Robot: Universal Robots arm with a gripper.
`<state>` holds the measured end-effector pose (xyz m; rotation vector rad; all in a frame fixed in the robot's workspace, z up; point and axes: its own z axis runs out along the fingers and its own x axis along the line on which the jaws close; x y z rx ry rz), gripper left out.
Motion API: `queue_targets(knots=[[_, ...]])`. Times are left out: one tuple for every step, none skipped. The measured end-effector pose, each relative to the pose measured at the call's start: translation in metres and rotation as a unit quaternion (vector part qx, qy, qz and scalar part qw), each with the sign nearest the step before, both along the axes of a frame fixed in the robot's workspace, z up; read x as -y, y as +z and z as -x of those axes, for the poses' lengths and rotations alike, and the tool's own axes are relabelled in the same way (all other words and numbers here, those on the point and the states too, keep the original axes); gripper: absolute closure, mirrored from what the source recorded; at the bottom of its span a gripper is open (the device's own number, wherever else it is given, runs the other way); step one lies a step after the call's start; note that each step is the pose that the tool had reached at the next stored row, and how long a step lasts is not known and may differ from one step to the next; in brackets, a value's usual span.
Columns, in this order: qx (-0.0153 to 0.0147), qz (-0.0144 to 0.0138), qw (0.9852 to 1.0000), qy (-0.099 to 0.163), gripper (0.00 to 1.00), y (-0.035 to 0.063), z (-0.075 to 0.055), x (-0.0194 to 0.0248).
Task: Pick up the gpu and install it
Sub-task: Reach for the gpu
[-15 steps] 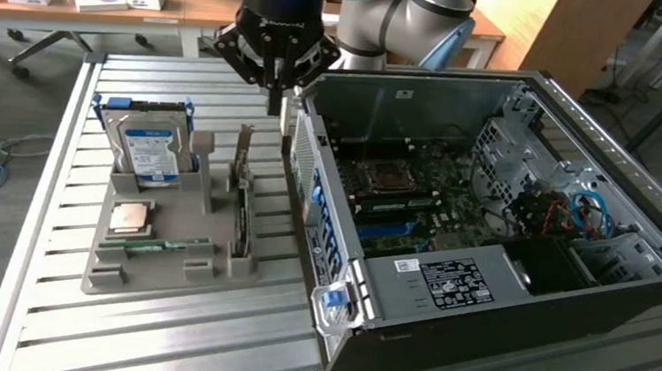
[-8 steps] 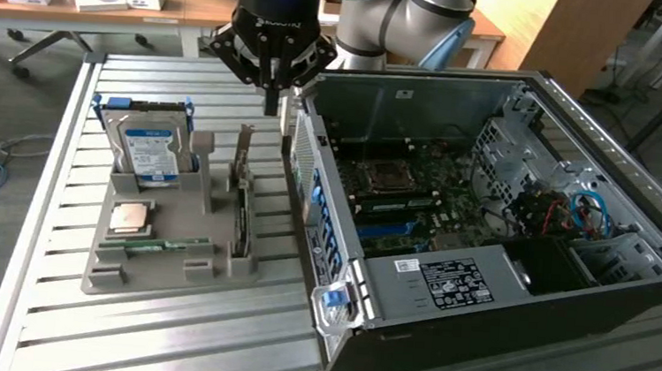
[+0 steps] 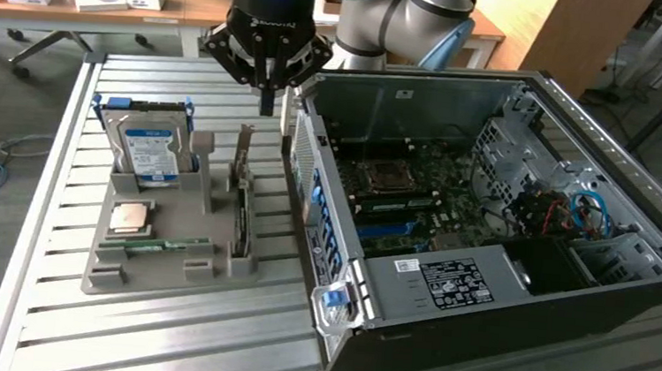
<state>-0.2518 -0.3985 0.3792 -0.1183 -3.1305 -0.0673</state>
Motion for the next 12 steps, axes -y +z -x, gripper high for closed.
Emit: queue_targets(knots=[[0.0000,0.0000,1.0000,0.000,0.89,0.0000,0.0007,0.0000],[0.0000,0.0000,1.0000,0.000,0.89,-0.0001,0.0015,0.0000],[0.0000,0.0000,1.0000,0.000,0.89,-0.0001,0.0024,0.0000],[0.0000,0.0000,1.0000,0.000,0.89,-0.0002,0.0032,0.0000],[0.0000,0.0000,1.0000,0.000,0.89,-0.0002,0.0038,0.0000],[0.0000,0.0000,1.0000,0.000,0.89,-0.0002,0.0044,0.0000],[0.0000,0.0000,1.0000,0.000,0.89,-0.0002,0.0050,0.0000],[0.0000,0.0000,1.0000,0.000,0.89,-0.0002,0.0056,0.0000],[0.0000,0.0000,1.0000,0.000,0.89,-0.0003,0.0062,0.0000],[0.0000,0.0000,1.0000,0.000,0.89,-0.0003,0.0068,0.0000],[0.0000,0.0000,1.0000,0.000,0.89,-0.0004,0.0074,0.0000],[0.0000,0.0000,1.0000,0.000,0.89,-0.0004,0.0080,0.0000]])
